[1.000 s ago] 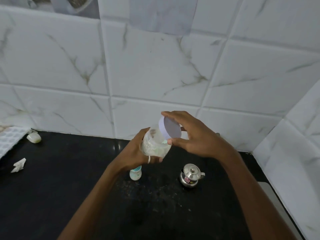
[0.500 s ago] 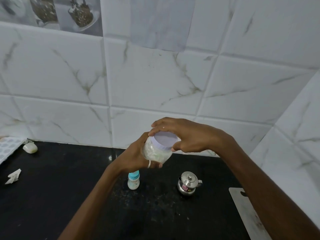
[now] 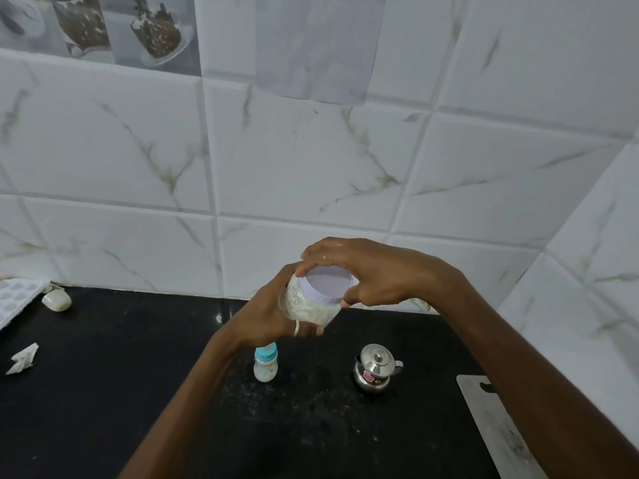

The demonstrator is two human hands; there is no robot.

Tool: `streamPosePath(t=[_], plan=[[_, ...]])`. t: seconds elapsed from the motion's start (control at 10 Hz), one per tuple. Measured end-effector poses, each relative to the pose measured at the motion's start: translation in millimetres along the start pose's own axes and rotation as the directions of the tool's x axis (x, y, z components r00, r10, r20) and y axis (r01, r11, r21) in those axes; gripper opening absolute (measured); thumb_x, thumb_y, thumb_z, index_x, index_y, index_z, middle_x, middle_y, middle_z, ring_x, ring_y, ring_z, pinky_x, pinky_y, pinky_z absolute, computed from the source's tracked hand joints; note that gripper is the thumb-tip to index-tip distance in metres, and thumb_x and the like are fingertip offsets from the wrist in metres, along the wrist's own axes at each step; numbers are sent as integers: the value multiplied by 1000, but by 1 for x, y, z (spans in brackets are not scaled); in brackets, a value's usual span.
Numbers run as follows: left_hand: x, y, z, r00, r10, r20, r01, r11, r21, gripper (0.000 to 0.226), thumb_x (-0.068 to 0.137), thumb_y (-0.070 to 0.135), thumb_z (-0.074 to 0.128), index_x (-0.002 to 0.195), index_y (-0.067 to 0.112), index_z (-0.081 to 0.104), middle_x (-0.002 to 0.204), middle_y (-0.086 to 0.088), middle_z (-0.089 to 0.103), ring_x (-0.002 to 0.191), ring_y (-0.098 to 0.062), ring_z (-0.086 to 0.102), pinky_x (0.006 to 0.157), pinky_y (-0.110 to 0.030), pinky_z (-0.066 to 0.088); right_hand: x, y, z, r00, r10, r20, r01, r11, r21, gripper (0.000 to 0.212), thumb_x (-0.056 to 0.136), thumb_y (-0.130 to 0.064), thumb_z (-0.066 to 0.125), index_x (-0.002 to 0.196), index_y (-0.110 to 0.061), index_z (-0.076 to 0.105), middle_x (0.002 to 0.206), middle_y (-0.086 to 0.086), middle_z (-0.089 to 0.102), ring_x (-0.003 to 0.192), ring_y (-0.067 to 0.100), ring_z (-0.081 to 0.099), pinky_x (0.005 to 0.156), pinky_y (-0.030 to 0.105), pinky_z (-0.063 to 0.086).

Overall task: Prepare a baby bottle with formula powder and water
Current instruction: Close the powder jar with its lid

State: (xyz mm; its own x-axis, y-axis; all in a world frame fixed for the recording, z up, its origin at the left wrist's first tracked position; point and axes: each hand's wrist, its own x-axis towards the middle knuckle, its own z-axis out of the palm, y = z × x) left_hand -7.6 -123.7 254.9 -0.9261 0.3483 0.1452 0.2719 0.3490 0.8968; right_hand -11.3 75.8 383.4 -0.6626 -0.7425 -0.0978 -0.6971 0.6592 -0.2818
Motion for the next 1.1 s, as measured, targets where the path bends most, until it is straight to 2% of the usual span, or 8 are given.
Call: streamPosePath(t=[0.4,0.5,0.6,0.7,0.8,0.9,1.0,1.1], plan=[[-10,-2,14,986,-54,-158,52,999,-13,90,65,17,95,135,40,43,126,17,60,108,7,60,89,-8,47,5,2,7,996,82,-41,-82,997,15,75,82,-13,80,147,-33,49,143,-11,48,129,8,42,108,27,37],[-15,9,20,991,-130,-15,130,991,-14,75,80,17,87,143,17,46,138,1,58,123,-5,57,108,-18,43,7,4,9,992,105,-64,-105,994,13,75,81,-18,80,146,-36,48,141,-12,48,128,7,43,107,28,38],[12,54,12,806,-582,-106,591,797,121,33,99,14,65,122,-7,56,125,-21,57,136,-31,49,120,-42,30,9,5,13,986,144,-84,-144,990,3,76,81,-26,80,147,-39,45,141,-12,47,127,9,44,106,31,39],[0,18,21,946,-306,-112,326,882,340,48,89,15,78,130,5,55,118,-15,62,127,-23,56,111,-29,41,10,5,15,977,186,-101,-187,982,-5,74,82,-36,78,147,-42,43,141,-11,47,127,12,45,106,36,42],[-5,-10,20,983,-26,-180,29,1000,12,91,67,18,95,141,32,44,134,5,62,118,-7,59,93,-9,44,11,3,16,970,216,-115,-219,976,-14,73,84,-44,75,148,-43,41,140,-9,48,128,14,45,106,38,42],[-1,-14,22,967,51,-248,-55,998,-10,94,65,19,96,139,41,41,132,10,60,116,-4,58,93,-8,43,11,0,17,958,255,-128,-261,965,-26,72,85,-50,71,149,-42,39,140,-7,47,128,15,44,105,39,43],[2,-17,21,961,46,-272,-40,999,27,93,65,21,96,142,32,45,133,12,60,119,-3,57,97,-13,43,13,-4,19,943,296,-152,-306,951,-49,69,87,-56,66,148,-38,38,139,-4,49,126,20,48,100,38,44],[8,-13,25,964,-61,-259,92,990,108,59,66,20,91,115,37,61,102,21,71,103,1,69,80,-8,50,14,-9,23,923,338,-183,-357,930,-82,69,87,-64,60,147,-36,38,139,-2,50,124,23,51,97,37,44]])
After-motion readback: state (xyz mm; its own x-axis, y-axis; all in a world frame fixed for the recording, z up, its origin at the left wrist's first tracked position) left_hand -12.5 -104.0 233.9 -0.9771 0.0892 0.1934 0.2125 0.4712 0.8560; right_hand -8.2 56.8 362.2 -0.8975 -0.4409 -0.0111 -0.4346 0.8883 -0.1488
